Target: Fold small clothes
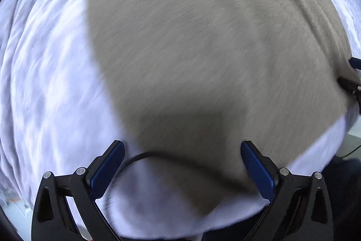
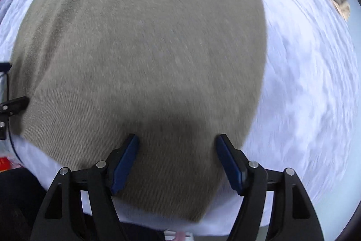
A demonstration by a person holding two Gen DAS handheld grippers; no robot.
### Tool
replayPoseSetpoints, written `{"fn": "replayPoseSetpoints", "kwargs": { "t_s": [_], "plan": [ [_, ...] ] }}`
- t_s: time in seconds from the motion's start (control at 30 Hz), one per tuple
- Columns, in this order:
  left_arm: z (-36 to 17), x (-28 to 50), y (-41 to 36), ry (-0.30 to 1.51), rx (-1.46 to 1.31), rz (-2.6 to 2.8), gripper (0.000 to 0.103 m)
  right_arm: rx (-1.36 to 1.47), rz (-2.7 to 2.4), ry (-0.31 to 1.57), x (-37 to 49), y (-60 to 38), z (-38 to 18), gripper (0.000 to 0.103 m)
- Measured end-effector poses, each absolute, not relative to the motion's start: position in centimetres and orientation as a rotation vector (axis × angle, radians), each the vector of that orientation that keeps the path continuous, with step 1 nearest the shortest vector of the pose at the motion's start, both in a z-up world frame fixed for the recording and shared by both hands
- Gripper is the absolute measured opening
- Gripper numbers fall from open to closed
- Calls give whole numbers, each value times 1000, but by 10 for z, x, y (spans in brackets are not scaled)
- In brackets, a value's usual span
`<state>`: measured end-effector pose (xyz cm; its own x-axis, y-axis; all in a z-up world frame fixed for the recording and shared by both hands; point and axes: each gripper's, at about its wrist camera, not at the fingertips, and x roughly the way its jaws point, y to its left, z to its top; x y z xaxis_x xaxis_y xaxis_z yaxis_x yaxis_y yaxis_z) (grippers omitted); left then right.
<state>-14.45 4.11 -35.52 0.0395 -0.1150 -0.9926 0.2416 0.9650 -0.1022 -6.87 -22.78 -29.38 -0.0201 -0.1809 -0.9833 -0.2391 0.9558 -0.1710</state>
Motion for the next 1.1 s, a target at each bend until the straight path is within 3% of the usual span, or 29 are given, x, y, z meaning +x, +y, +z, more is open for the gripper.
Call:
{"fn": "replayPoseSetpoints", "kwargs": {
  "t_s": [0.33,0.53,0.63,0.83,0.93,1.1],
  "plan": [
    [-342,-153,177,1485,-324,-37,103,-3,-221,1574,-67,-304,-257,75],
    [-305,-150,131,1475,-374,-406,98,44,-289,1591,-76,-332,-256,75],
    [-257,-182,106,1339,-178,-555,99,38,-266,1559,-96,-353,-238,75],
    [-314,-225,150,1664,-20,-284,99,72,-304,1557,-115,-382,-238,75],
    [-320,-212,158,1667,-135,-220,99,119,-295,1561,-119,-399,-245,75],
    [-318,-166,97,1615,-231,-344,99,133,-219,1583,-108,-383,-251,75]
  ]
}}
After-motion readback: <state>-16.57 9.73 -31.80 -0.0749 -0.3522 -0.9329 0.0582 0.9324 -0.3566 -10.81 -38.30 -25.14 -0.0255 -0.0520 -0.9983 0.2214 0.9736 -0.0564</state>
